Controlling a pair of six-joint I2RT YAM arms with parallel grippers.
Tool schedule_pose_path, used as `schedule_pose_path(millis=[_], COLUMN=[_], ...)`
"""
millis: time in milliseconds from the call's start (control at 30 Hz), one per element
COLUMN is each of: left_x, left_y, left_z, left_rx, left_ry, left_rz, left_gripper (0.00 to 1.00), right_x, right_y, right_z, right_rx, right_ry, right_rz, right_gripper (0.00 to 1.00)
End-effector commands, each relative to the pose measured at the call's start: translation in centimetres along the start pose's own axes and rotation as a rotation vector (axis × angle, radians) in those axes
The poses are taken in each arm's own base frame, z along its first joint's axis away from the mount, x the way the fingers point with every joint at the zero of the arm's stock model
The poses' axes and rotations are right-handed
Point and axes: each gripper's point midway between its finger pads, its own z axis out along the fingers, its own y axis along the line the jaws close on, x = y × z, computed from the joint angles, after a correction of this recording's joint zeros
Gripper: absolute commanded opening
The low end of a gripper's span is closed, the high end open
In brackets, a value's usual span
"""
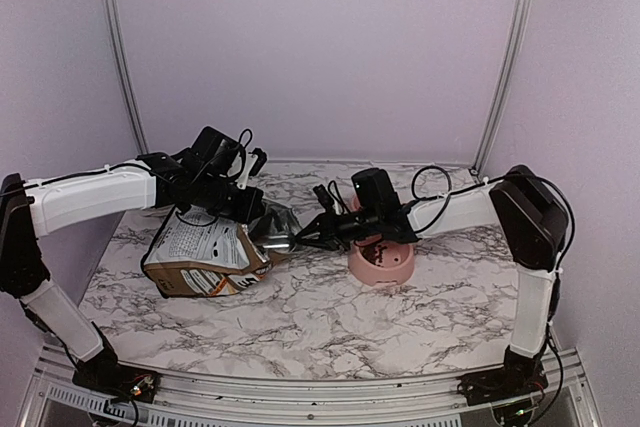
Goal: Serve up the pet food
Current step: Collect the pet food from the pet food bag, then place the pet food in the pet food bowl.
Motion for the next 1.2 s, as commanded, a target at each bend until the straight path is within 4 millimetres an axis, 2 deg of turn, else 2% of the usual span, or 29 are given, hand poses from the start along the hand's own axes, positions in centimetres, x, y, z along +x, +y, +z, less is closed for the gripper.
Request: schedule_pose_path(millis=[0,367,767,1167], left_x=[0.0,-0.4,-0.8,-1.1], left_y=[1.2,1.4,1.4,1.5], left_z=[-0.5,-1.2,-1.9,-2.4], left_rx=[-0.055,-0.069,-0.075,-0.078], left_ry=[0.006,-0.013,-0.034,-0.049], left_rz=[-0.002,0.003,0.004,0.003], left_gripper=[0.0,0.0,0.0,0.0], right_x=[-1.3,-1.9,-1.5,-1.6], right_y=[1.8,3.7,5.3,6.2], right_z=[-1.7,-4.9,-7.6,-10.7], right_rx=[-0.052,-0.092,-0.093,-0.098], right_ry=[-0.03,-0.032,-0.042,-0.082], right_rz=[0.0,-0.016,-0.049,-0.058], right_gripper=[0.0,0.0,0.0,0.0])
